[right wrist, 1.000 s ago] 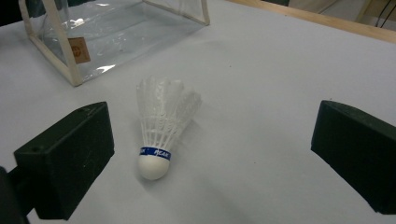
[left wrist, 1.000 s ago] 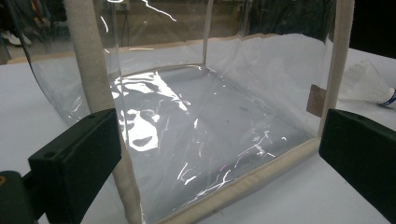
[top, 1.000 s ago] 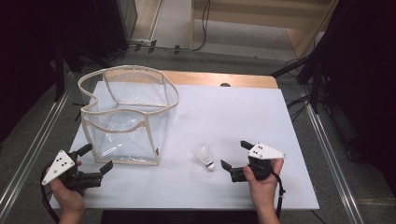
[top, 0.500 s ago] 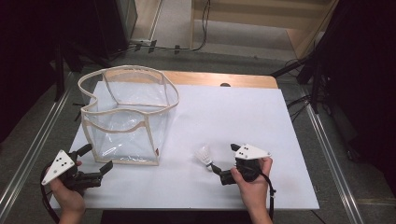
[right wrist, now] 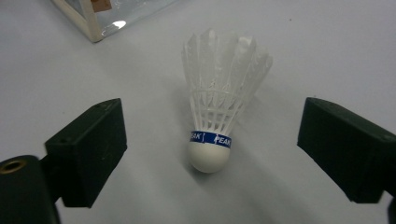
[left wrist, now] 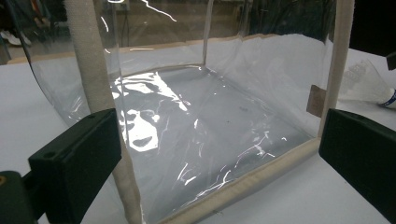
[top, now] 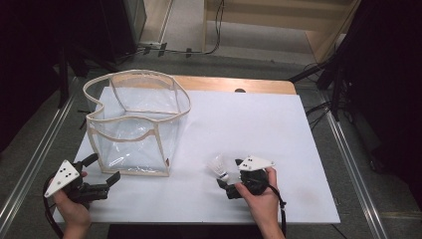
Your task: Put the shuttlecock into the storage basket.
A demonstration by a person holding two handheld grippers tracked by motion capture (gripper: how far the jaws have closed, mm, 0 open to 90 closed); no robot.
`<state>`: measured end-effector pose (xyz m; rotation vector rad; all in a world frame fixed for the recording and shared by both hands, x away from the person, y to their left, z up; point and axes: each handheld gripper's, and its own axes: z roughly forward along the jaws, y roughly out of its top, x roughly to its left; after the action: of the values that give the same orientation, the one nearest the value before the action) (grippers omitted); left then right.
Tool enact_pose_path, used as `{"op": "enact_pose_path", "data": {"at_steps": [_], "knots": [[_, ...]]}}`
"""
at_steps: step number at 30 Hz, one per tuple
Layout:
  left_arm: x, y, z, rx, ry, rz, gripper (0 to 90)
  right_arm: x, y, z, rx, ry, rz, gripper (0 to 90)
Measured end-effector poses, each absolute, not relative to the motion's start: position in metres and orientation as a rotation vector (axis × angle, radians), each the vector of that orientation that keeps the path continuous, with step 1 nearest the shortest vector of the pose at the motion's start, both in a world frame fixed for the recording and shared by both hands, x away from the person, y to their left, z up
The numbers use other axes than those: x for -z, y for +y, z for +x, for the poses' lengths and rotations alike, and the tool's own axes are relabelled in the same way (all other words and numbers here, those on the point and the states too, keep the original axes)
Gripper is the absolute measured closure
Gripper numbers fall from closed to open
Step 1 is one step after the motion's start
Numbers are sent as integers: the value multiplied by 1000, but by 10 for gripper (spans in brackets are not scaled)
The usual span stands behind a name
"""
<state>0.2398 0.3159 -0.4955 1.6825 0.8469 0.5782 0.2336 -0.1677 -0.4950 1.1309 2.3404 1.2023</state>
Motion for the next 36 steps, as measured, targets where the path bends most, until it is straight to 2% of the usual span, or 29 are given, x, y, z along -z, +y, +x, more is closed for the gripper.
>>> {"op": "enact_pose_path", "data": {"at_steps": [4,7,10,12,15,22,26,28,36], "knots": [[496,316,240,-577,846,1682,0,499,-164,234,-1184,2342,1179,137],[496,316,240,-577,844,1679,0,500,-160,233,-1140,2305,1243,244],[496,316,240,-578,846,1680,0,503,-157,232,-1096,2295,1268,304],[496,317,240,-577,847,1680,0,505,-156,232,-1091,2310,1272,313],[496,317,240,-576,849,1677,0,506,-156,230,-1091,2308,1288,413],[495,317,240,-577,849,1678,0,510,-155,229,-1072,2323,1293,480],[496,317,240,-572,850,1674,0,513,-153,229,-1061,2337,1302,553],[496,317,240,-573,851,1674,0,514,-153,230,-1044,2341,1302,618],[496,317,240,-578,850,1677,0,511,-155,231,-1070,2356,1277,626]]}}
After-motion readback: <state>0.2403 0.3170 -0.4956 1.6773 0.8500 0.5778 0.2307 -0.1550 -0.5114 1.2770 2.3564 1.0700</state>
